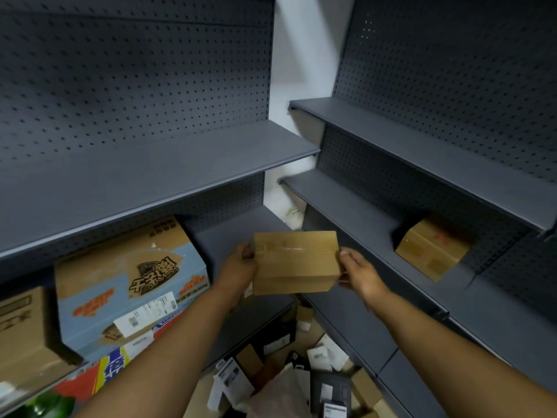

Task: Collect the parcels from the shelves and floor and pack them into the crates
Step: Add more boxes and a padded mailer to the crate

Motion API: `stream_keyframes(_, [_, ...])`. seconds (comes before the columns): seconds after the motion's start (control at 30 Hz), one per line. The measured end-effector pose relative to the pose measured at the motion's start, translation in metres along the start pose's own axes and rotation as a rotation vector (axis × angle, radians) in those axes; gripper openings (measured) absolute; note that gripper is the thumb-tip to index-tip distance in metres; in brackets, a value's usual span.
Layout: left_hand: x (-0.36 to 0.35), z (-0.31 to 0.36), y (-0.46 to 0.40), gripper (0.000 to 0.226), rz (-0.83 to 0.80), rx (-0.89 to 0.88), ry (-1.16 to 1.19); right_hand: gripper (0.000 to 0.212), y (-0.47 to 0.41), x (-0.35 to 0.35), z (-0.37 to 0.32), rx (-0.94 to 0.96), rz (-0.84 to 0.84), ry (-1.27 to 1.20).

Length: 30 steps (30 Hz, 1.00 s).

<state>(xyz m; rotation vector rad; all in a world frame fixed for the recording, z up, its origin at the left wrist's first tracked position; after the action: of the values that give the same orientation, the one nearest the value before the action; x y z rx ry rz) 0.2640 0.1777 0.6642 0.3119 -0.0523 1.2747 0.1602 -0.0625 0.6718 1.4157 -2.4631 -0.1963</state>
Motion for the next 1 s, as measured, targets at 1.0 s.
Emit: stream_keyframes(1.0, [0.016, 0.009, 0.076, 0.047, 0.18, -0.028, -0.063, 0.02, 0.046, -0.003, -0.005, -0.004, -0.143, -0.133])
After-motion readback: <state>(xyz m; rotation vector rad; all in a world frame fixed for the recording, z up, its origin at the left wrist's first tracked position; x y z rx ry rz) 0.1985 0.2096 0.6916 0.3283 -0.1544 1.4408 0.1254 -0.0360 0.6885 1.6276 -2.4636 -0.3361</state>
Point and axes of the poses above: each hand's wrist, its own y-axis away from the middle knuckle, its own x-axis out of the back of the hand, z = x × y, the point moved 9 cm from there along -y, towards the middle knuckle, and after that the axes turned 4 degrees about -y, right-handed, at the moved point
